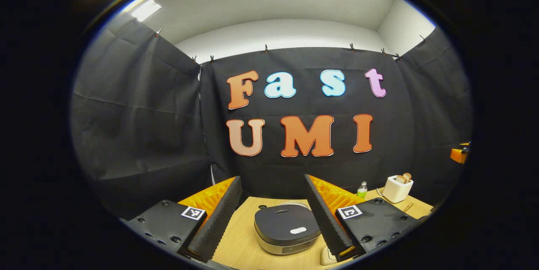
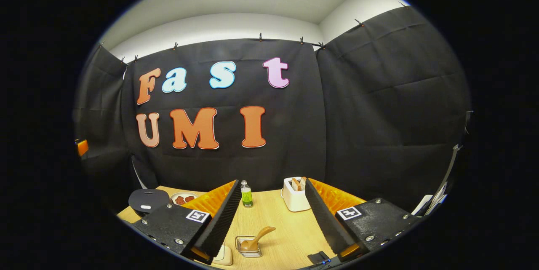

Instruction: Close the left gripper, press the button to open the rice cooker; take a wooden spoon from the chopstick holder with the right hand, scoop a spoonful of rice and pour it into the rice cooker, then put the wooden spoon back into the chopstick holder.

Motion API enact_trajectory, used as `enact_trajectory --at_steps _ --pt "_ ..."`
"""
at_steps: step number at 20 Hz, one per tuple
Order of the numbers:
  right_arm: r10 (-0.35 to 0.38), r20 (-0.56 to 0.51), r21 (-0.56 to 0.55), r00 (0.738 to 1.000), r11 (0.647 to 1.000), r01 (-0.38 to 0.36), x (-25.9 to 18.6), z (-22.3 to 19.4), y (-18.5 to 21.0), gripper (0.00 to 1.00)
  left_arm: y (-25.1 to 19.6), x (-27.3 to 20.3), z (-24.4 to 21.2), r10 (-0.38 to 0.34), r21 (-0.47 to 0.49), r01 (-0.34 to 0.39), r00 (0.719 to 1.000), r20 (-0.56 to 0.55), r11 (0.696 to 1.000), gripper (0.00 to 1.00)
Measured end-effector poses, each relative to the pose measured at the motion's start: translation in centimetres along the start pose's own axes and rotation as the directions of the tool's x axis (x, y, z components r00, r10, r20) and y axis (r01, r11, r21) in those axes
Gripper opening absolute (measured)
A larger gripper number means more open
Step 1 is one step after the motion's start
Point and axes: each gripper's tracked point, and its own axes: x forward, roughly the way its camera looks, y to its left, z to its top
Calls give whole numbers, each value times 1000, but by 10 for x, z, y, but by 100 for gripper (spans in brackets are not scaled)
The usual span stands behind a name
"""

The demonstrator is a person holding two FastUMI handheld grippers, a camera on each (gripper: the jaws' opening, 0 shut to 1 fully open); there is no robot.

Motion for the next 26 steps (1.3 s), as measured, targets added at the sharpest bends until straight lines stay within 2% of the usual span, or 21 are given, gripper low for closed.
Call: enact_trajectory --at_steps 5,8,12,13,15,18,23,24,26 --pt "-5 3 -6 1000 1000 5 2 1 0 94 0 1 -1 -6 -5 6 1000 -5 1000 95" --pt "-7 1 -8 1000 1000 7 3 1 -1 94 -1 2 -1 -17 -22 17 1000 -12 1000 100" --pt "-5 -2 -12 1000 1000 5 5 -1 1 94 8 8 -1 8 -17 -8 1000 -10 1000 25" --pt "-6 -4 -14 1000 1000 6 5 -1 1 94 3 11 -8 -20 -25 19 999 -33 1000 6" --pt "-6 -8 -16 1000 1000 5 6 -2 1 94 -5 7 -20 -49 -42 46 996 -73 998 6" --pt "-4 -10 -13 1000 1000 4 7 -3 1 94 -23 30 -46 -99 -58 92 988 -119 994 1" --pt "-12 -16 -16 1000 1000 12 10 -6 -1 94 -68 68 -114 -220 -143 190 946 -238 971 4" --pt "-15 -15 -19 1000 1000 15 11 -6 -1 94 -75 75 -129 -236 -164 197 935 -267 967 1" --pt "-23 -18 -22 1000 1000 22 13 -8 -4 94 -78 88 -167 -234 -187 179 910 -341 966 4"
